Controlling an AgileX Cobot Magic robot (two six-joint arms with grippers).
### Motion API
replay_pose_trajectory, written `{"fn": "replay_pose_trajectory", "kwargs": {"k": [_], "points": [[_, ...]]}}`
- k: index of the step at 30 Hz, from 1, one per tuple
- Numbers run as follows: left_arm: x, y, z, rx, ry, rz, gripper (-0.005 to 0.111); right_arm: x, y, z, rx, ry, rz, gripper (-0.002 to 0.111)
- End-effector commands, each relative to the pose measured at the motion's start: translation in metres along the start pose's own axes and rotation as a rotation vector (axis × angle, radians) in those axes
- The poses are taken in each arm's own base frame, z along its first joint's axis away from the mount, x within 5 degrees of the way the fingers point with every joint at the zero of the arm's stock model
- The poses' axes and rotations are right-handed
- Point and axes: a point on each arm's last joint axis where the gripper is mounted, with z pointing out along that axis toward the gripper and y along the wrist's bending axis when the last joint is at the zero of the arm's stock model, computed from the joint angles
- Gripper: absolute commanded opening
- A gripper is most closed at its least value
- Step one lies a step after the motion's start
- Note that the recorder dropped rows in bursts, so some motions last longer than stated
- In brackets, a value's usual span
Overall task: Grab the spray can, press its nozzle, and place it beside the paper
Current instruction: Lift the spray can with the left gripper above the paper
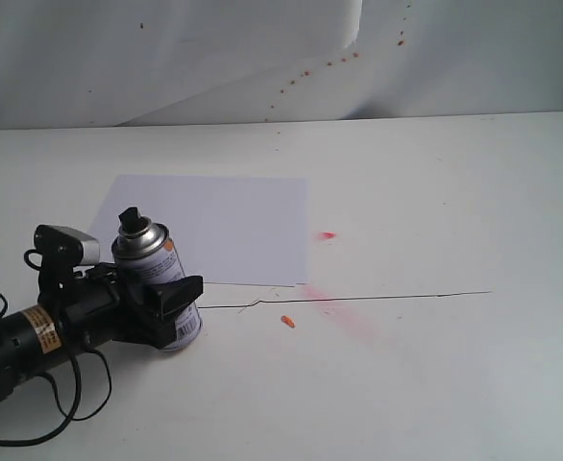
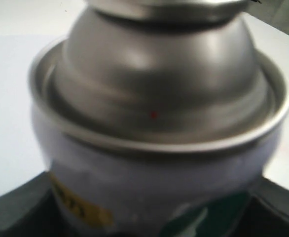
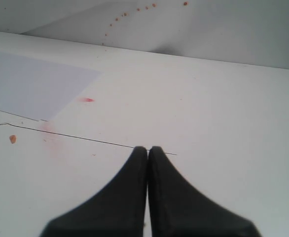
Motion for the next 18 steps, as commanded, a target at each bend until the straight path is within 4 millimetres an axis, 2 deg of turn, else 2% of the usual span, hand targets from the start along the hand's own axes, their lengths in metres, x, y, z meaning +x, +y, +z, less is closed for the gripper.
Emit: {"fn": "replay_pose_trajectory", "kwargs": {"k": [1, 7, 11, 15, 18], "points": [[-0.018, -0.004, -0.007, -0.037, 0.023, 0.099, 0.000, 0.001, 0.000, 0.000, 0.007, -0.006, 0.001, 0.000], [-0.038, -0.005, -0.015, -0.091, 0.085, 0.154, 0.000, 0.001, 0.000, 0.000, 0.007, -0.006, 0.001, 0.000], [-0.053, -0.005, -0.022, -0.151, 0.115, 0.108, 0.000, 0.001, 0.000, 0.000, 0.007, -0.006, 0.001, 0.000], [-0.075, -0.006, -0.028, -0.207, 0.200, 0.124, 0.000, 0.001, 0.000, 0.000, 0.007, -0.006, 0.001, 0.000], [-0.092, -0.011, -0.030, -0.181, 0.221, 0.145, 0.000, 0.001, 0.000, 0.000, 0.007, -0.006, 0.001, 0.000]]}}
